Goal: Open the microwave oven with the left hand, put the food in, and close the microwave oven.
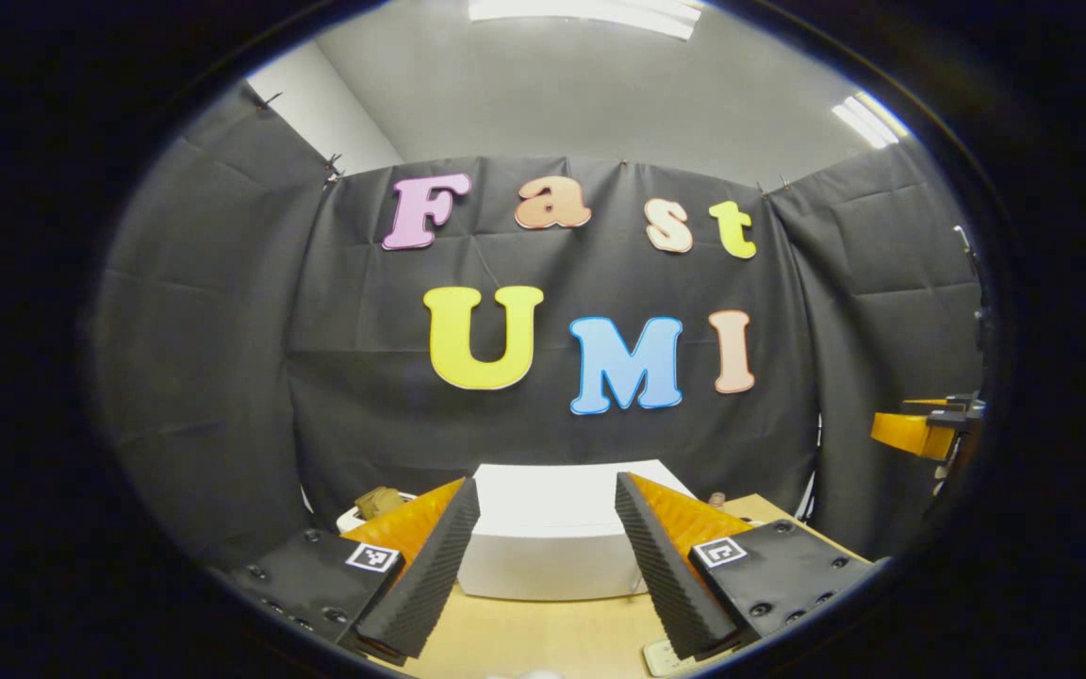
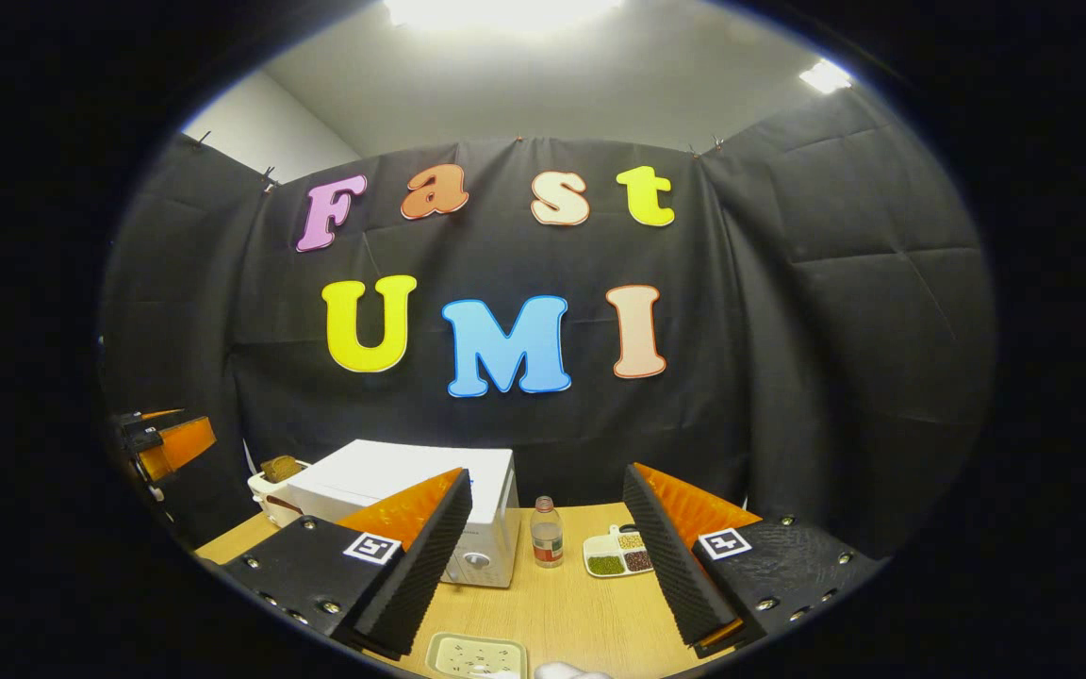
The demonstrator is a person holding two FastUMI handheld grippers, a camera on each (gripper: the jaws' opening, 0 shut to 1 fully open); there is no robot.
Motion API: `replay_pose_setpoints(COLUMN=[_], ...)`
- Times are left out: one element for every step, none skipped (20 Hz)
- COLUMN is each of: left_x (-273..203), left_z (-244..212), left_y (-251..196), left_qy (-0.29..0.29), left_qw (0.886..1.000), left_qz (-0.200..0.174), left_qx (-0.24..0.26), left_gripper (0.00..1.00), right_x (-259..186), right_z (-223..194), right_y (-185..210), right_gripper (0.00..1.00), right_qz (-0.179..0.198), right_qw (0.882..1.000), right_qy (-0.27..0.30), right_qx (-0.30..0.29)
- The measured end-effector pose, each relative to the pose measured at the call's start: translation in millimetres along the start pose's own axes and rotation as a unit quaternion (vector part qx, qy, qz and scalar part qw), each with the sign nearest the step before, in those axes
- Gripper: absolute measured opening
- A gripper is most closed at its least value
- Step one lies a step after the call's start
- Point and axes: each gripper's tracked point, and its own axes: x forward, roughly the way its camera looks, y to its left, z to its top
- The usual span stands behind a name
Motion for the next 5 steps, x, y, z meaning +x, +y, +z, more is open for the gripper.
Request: replay_pose_setpoints(left_x=[-0.3,-1.1,-1.7,-2.6,-4.1], left_z=[-0.6,0.0,0.4,0.6,-0.2], left_y=[-0.6,-0.4,0.6,0.8,0.2], left_qy=[0.001,0.001,-0.001,-0.001,-0.001], left_qw=[1.0,1.0,1.0,1.0,1.0], left_qz=[0.0,-0.001,0.0,0.0,0.0], left_qx=[0.0,0.0,0.001,0.003,0.004], left_gripper=[0.99,0.99,0.99,0.99,0.99], right_x=[-0.9,-1.2,-2.2,-3.0,-3.8], right_z=[-1.0,0.8,1.1,1.9,2.7], right_y=[0.0,1.2,2.2,3.0,3.5], right_gripper=[0.99,0.99,0.99,0.99,0.99], right_qz=[0.0,0.002,0.002,0.004,0.005], right_qw=[1.0,1.0,1.0,1.0,1.0], right_qy=[0.001,-0.001,-0.002,-0.002,-0.003], right_qx=[-0.002,-0.002,-0.003,-0.003,-0.003])
